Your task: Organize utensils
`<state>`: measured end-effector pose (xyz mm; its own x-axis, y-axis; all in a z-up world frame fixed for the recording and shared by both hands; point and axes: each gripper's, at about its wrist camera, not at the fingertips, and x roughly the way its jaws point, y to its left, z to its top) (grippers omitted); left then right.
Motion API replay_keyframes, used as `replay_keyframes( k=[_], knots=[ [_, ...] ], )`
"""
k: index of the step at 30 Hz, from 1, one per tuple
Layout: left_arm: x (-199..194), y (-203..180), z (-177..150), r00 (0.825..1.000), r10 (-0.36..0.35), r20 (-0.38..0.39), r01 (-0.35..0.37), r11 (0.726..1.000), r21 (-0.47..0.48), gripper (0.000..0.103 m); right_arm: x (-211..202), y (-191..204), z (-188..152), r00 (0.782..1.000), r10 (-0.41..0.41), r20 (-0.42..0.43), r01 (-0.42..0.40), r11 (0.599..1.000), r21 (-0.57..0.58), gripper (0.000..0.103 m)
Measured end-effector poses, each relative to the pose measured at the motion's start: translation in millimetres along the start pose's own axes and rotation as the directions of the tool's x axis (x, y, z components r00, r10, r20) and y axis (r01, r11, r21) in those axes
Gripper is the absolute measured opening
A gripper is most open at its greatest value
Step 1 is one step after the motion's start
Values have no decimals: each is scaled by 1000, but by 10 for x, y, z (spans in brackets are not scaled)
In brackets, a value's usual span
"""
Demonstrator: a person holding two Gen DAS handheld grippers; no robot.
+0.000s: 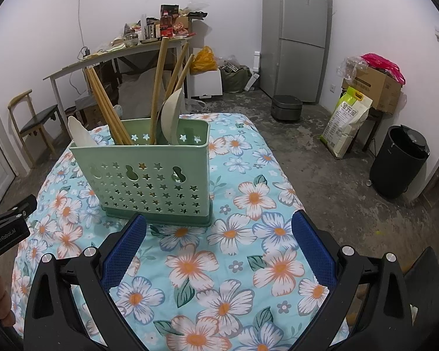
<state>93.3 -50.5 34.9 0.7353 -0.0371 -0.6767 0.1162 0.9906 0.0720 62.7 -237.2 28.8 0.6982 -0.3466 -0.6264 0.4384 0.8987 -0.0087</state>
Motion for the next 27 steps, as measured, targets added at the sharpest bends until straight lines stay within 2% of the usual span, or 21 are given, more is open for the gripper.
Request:
replay_keyframes(
  k=[27],
  knots=[
    [19, -24, -20, 1000, -10, -5, 10, 1000, 5, 95, -7, 4, -4, 1000, 1, -3, -1, 1000, -1, 97]
  ],
)
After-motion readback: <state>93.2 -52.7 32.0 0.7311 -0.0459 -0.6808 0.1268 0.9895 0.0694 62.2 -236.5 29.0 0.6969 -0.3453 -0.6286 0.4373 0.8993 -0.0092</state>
